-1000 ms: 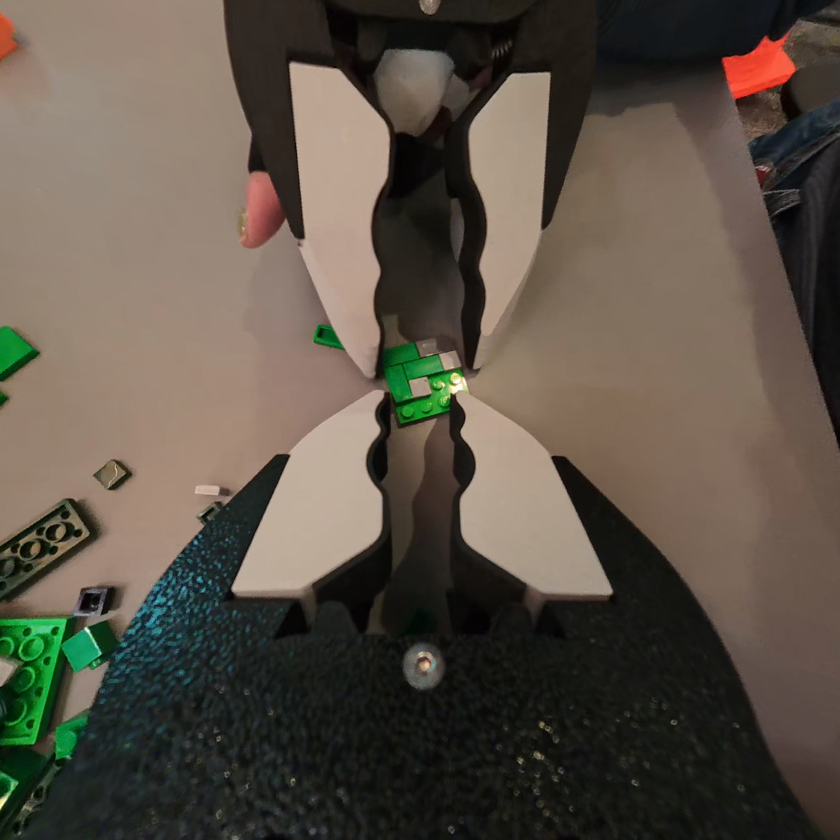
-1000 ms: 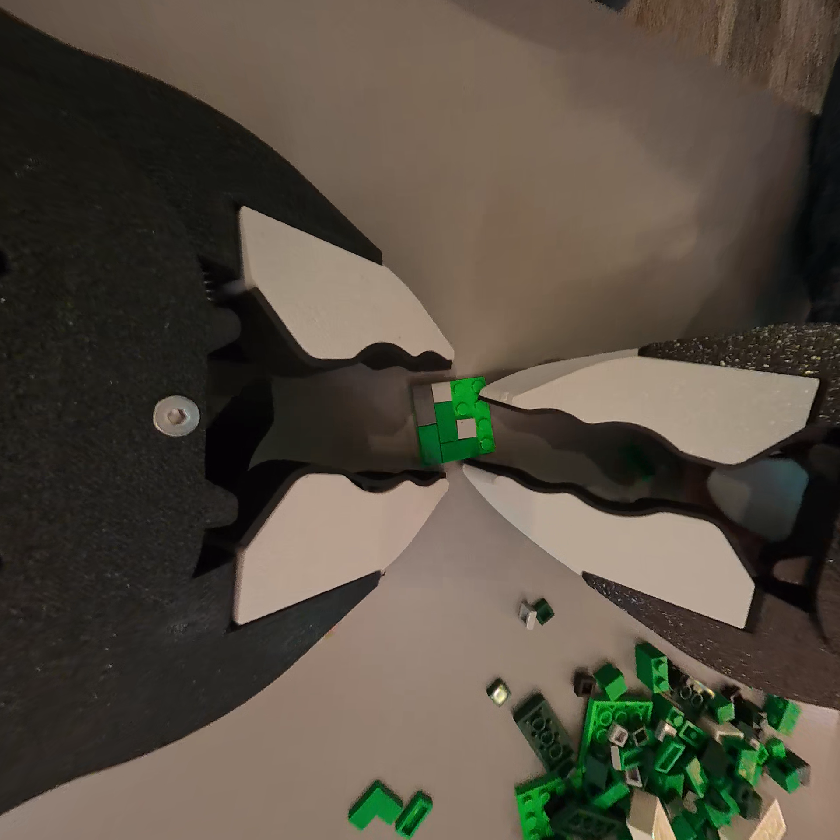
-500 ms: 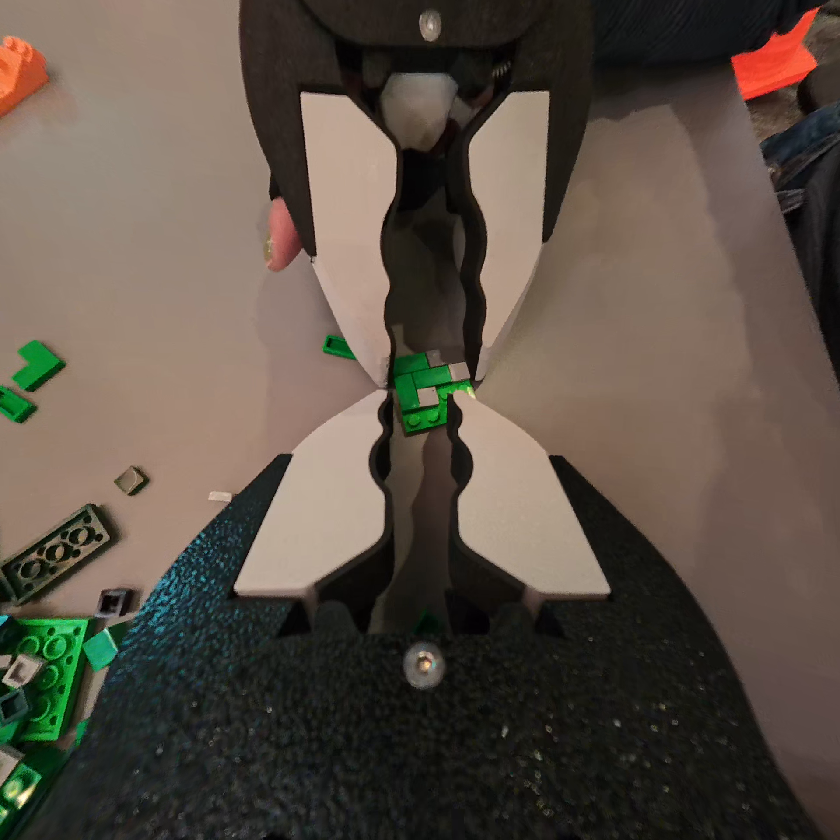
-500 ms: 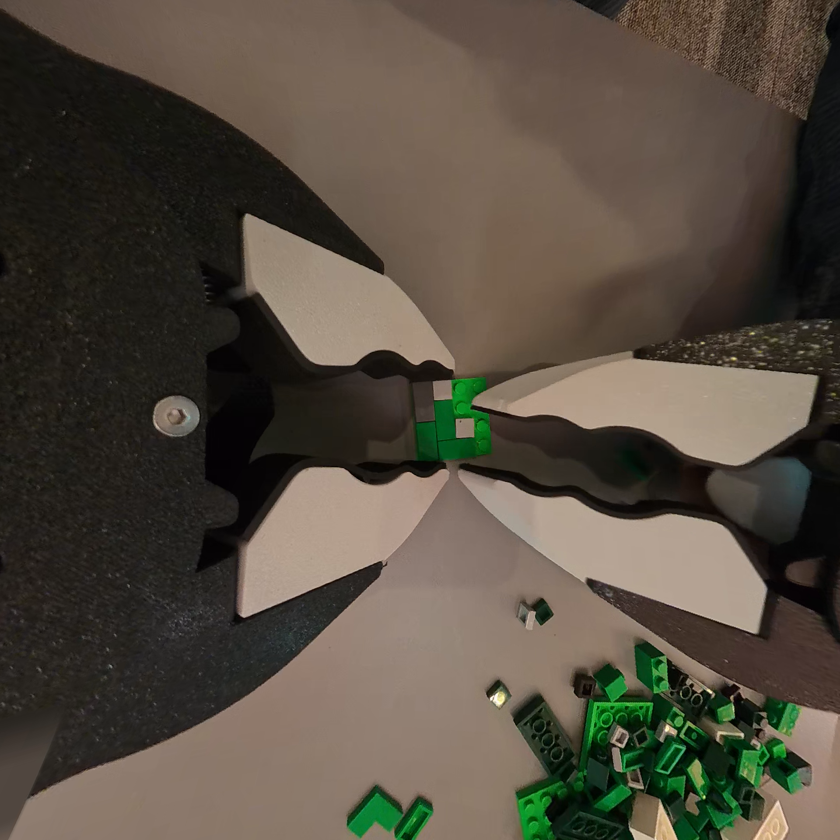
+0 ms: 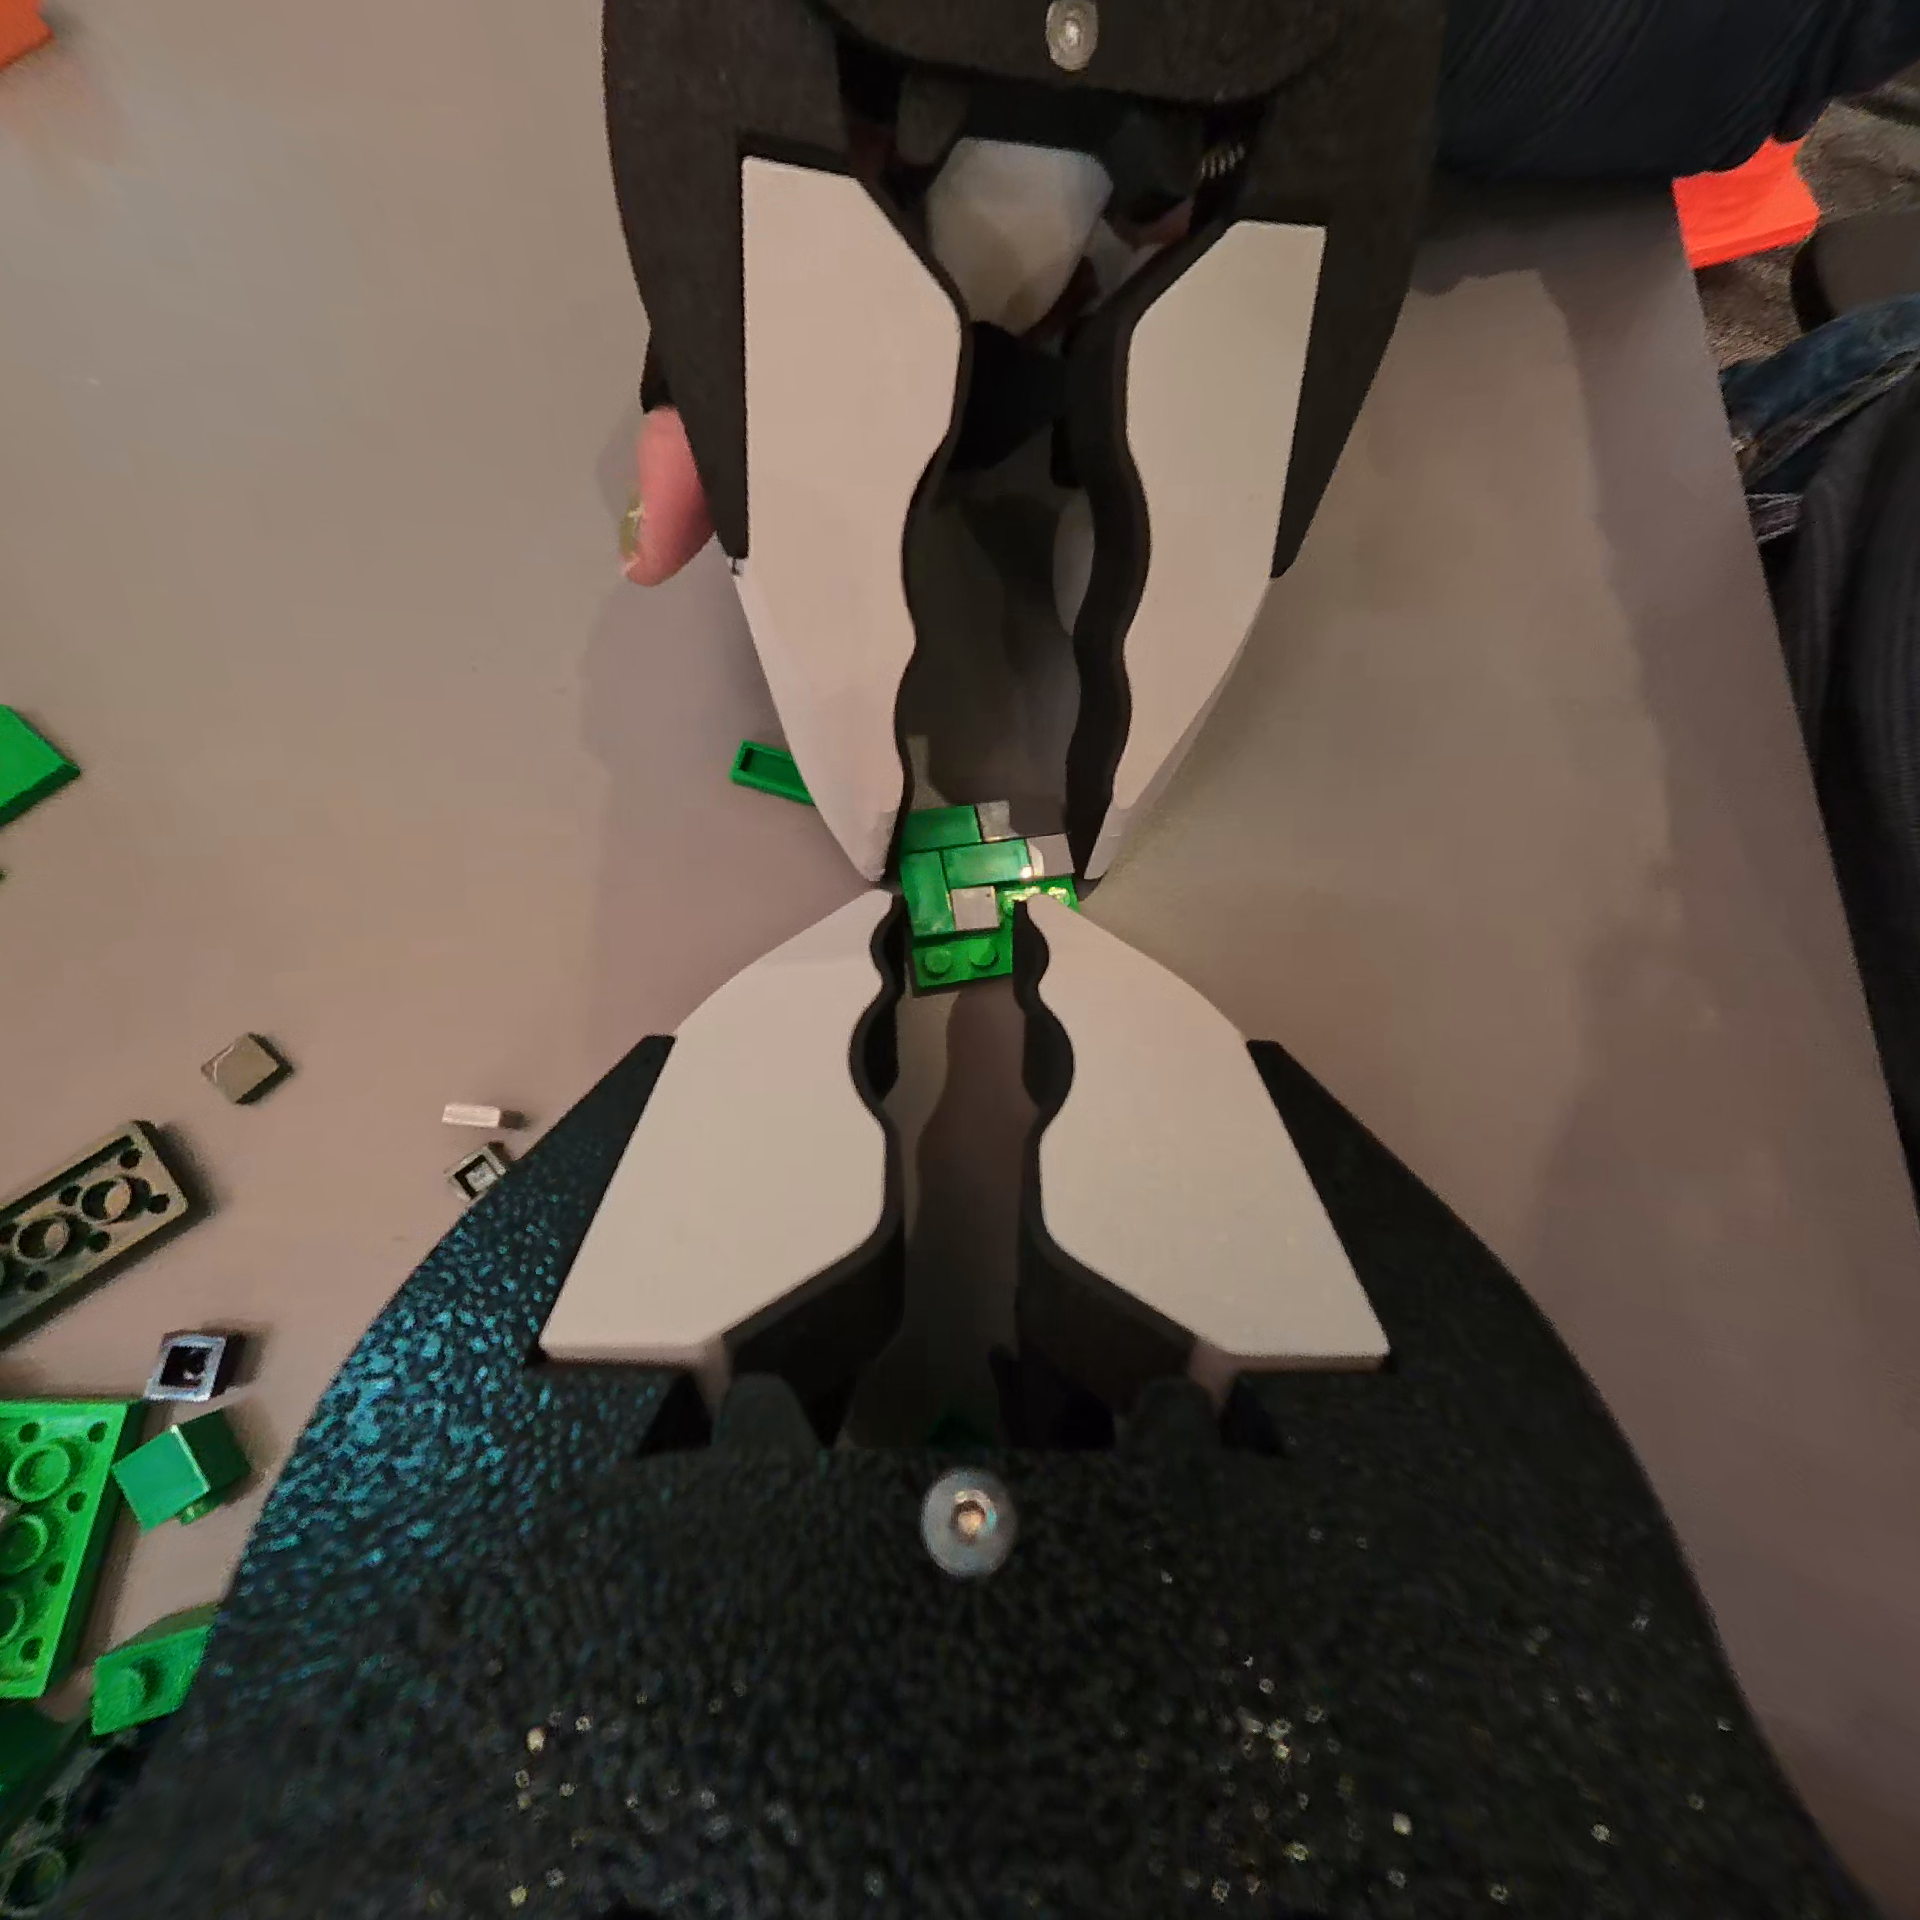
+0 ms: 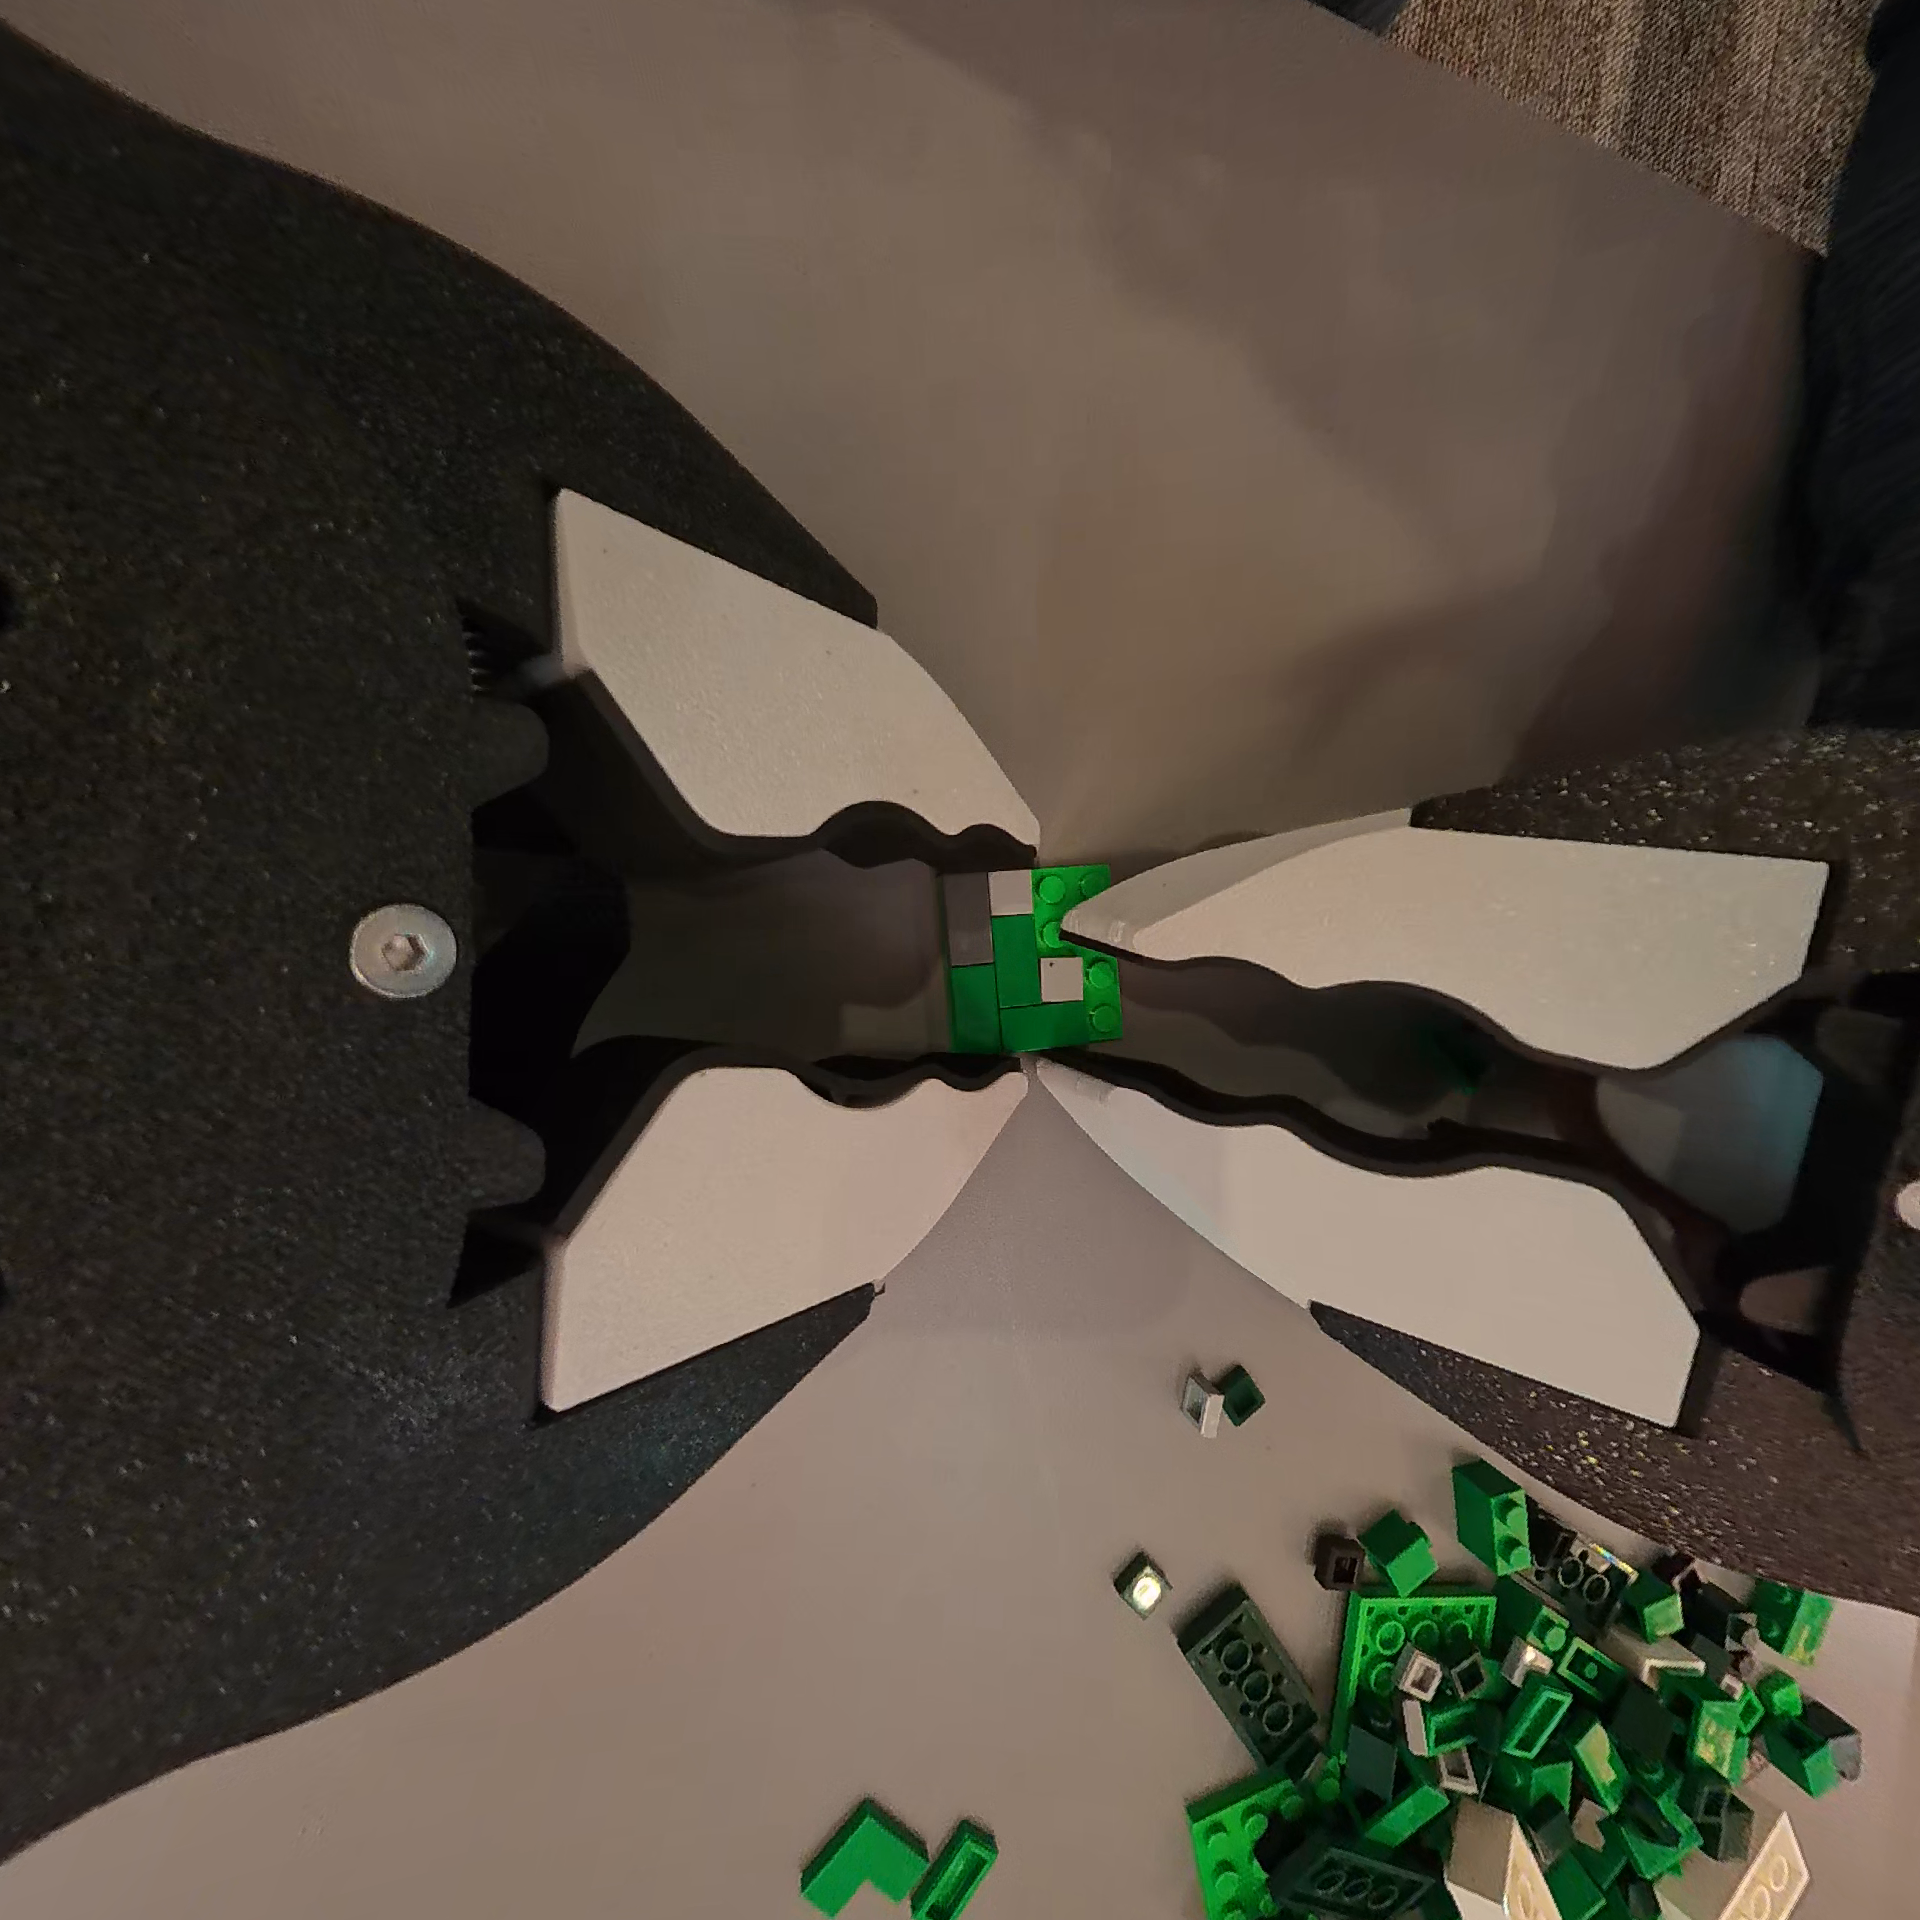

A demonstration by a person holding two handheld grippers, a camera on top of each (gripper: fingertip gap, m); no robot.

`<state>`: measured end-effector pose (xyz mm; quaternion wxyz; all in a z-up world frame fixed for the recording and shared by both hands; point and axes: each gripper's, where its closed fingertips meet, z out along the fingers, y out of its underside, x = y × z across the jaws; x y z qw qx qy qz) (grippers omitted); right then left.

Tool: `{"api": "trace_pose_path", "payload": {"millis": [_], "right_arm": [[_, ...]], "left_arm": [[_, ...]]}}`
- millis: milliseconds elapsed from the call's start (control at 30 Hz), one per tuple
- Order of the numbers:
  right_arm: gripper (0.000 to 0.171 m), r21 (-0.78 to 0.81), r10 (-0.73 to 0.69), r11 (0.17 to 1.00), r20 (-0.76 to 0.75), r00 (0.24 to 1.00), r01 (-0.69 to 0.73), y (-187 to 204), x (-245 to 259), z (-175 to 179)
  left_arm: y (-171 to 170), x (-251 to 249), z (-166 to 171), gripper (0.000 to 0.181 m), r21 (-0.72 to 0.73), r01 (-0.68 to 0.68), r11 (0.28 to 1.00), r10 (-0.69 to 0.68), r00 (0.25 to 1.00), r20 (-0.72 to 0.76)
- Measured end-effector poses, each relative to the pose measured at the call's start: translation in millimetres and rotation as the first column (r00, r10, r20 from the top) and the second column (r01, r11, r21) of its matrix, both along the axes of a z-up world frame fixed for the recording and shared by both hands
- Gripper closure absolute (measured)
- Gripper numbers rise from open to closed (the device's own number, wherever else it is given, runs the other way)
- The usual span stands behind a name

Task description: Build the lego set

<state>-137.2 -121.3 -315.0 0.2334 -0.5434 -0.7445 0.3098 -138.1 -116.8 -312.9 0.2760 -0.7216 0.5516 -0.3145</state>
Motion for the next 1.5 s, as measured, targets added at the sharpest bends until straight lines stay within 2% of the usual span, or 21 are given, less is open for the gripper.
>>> {"api": "trace_pose_path", "payload": {"millis": [367, 700, 933, 1133, 1267, 1400, 1500], "right_arm": [[0.138, 0.000, -0.003, 1.000, 0.002, 1.000, 0.003, 0, 0, 0], [0.138, 0.000, -0.019, 1.000, 0.004, 1.000, 0.019, 1, 0, 0], [0.138, -0.006, -0.100, 0.995, 0.014, 0.995, 0.100, 1, 1, -1], [0.138, 0.008, -0.163, 0.987, 0.027, 0.986, 0.163, 2, 2, -1], [0.138, 0.000, -0.162, 0.987, 0.005, 0.987, 0.162, 1, 1, -1], [0.138, 0.000, -0.149, 0.989, 0.005, 0.989, 0.149, 0, 1, -1], [0.138, 0.000, -0.144, 0.990, 0.005, 0.990, 0.144, 0, 2, 0]], "left_arm": [[1, 0, 0, 0.166, 0.002, -0.016, 1.000, 0.016, 1.000, -0.008], [3, -1, 0, 0.167, 0.033, -0.072, 0.997, 0.075, 0.991, -0.107], [3, -1, 0, 0.168, 0.067, -0.143, 0.987, 0.153, 0.969, -0.191], [6, 2, 1, 0.168, -0.021, -0.248, 0.969, 0.243, 0.961, -0.134], [3, -2, 3, 0.172, -0.040, -0.215, 0.976, 0.210, 0.972, -0.104], [5, -16, 24, 0.181, 0.077, -0.165, 0.983, 0.168, 0.985, -0.040], [-5, -11, 20, 0.181, 0.057, -0.091, 0.994, 0.093, 0.995, -0.039]]}}
